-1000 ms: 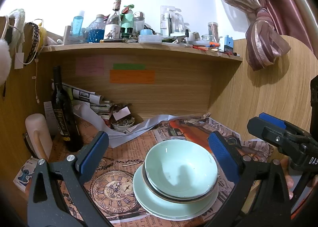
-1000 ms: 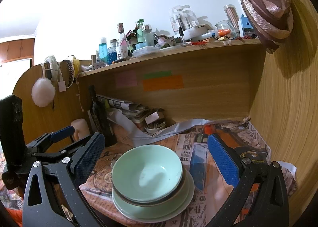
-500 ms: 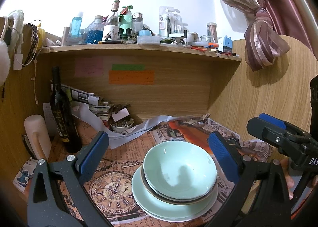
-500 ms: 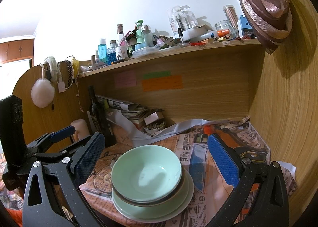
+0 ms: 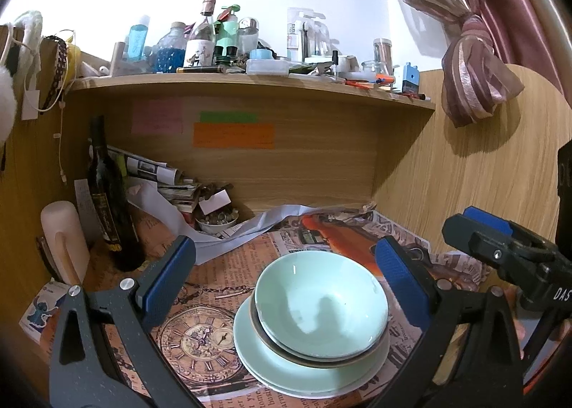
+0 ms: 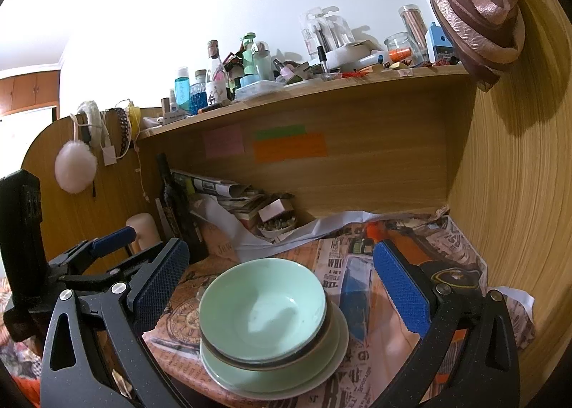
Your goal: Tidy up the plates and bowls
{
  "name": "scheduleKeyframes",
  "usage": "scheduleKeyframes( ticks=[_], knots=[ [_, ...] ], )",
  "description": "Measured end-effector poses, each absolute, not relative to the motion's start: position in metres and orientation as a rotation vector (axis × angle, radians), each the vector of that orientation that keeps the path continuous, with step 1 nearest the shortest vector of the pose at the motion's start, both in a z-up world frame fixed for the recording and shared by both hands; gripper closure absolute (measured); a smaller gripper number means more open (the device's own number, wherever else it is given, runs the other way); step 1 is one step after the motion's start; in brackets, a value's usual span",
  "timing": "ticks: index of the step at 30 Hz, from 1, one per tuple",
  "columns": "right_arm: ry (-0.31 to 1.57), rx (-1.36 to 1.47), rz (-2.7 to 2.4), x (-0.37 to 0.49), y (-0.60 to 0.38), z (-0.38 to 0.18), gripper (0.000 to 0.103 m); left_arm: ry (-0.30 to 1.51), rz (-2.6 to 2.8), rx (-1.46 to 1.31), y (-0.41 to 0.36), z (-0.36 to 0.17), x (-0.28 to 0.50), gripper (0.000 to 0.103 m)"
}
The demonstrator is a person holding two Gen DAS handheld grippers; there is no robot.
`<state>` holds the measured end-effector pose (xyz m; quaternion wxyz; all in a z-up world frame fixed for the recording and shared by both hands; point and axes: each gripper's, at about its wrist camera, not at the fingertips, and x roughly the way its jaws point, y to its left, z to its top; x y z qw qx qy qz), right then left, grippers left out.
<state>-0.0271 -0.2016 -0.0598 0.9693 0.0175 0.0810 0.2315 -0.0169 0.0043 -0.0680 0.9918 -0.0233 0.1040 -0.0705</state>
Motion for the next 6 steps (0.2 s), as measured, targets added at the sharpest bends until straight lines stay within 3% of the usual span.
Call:
scheduleKeyframes(
  ticks=[6],
  knots=[
    [0.171, 0.035, 0.467, -0.0248, -0.2011, -0.0628, 0.000, 0.220, -0.141, -0.063, 0.0082, -0.0686, -0.0129, 0.001]
  ],
)
